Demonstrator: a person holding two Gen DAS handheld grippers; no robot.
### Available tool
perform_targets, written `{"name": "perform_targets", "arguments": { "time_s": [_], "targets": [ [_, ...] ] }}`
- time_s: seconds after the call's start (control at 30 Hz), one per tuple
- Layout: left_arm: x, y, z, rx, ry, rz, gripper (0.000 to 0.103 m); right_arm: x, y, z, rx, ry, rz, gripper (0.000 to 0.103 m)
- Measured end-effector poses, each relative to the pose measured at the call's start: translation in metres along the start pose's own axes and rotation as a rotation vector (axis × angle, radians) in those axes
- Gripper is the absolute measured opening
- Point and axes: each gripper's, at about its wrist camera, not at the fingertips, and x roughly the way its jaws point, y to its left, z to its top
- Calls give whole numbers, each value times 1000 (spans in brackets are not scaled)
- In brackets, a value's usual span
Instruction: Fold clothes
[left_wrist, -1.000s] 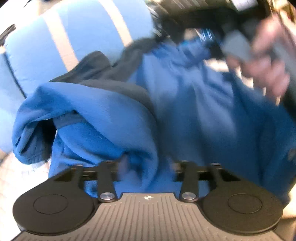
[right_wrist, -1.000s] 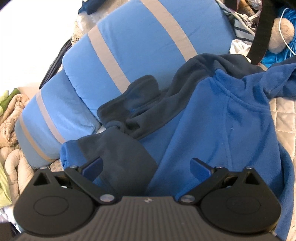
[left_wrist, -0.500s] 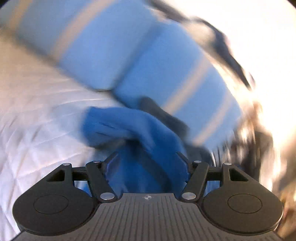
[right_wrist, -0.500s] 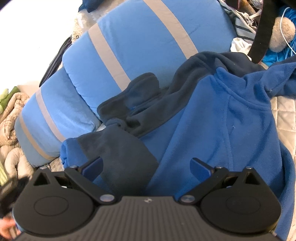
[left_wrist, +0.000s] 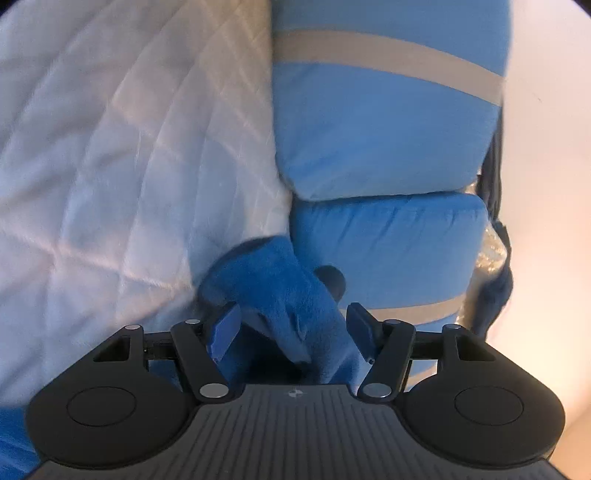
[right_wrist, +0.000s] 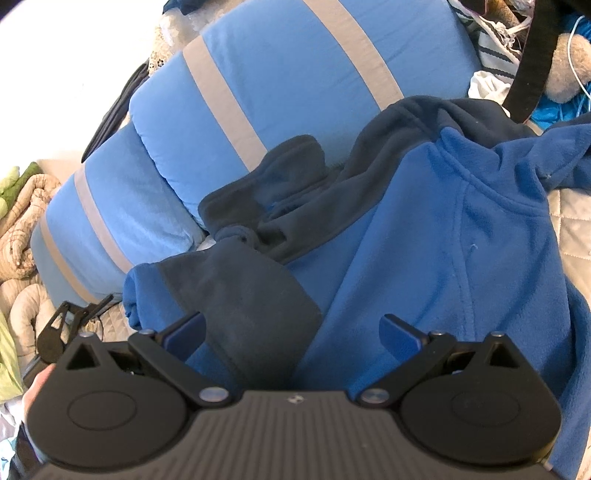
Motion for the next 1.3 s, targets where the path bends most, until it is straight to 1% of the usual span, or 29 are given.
{"name": "perform_targets", "arguments": {
  "time_s": [0.07,0.2,0.3,0.5,0.53,0.6,0.63,0.73,0.77,0.9,0.97,1.0,1.07,1.2,1.3],
  "targets": [
    [3,2,1,-36,-17,1,58,0,-1,0,3,2,-3,103],
    [7,8,6,-107,-52,-12,48,2,-1,-1,7,10,-3,103],
    [11,7,9,-134,-71,-23,48,4,-2,-1,12,20,1,103],
    [17,11,17,-158,-71,-26,47,7,-2,-2,19,34,-6,103],
    [17,10,17,-153,-70,-23,36,7,-2,-2,18,34,-5,103],
    [18,9,16,-142,-66,-23,24,8,-1,-3,18,37,-6,103],
    [17,7,16,-132,-65,-26,21,8,-2,-3,19,37,-7,103],
    [11,0,16,-80,-77,-29,15,9,-2,-3,20,39,-11,103],
    [9,-2,16,-63,-82,-30,14,10,-2,-3,19,39,-12,103],
    [-8,-23,11,55,-121,-31,12,11,-1,-5,7,34,-13,103],
    [-23,-34,11,135,-150,-45,12,12,0,-6,-4,32,-9,103],
    [-31,-41,11,179,-167,-38,12,11,1,-6,-11,32,-5,103],
    [-48,-48,15,218,-185,-19,11,11,3,-8,-28,36,11,103],
    [-101,-65,29,303,-259,40,11,10,8,-12,-64,53,47,103],
    [-153,-79,45,388,-348,84,11,11,12,-12,-82,56,69,103]
  ]
}}
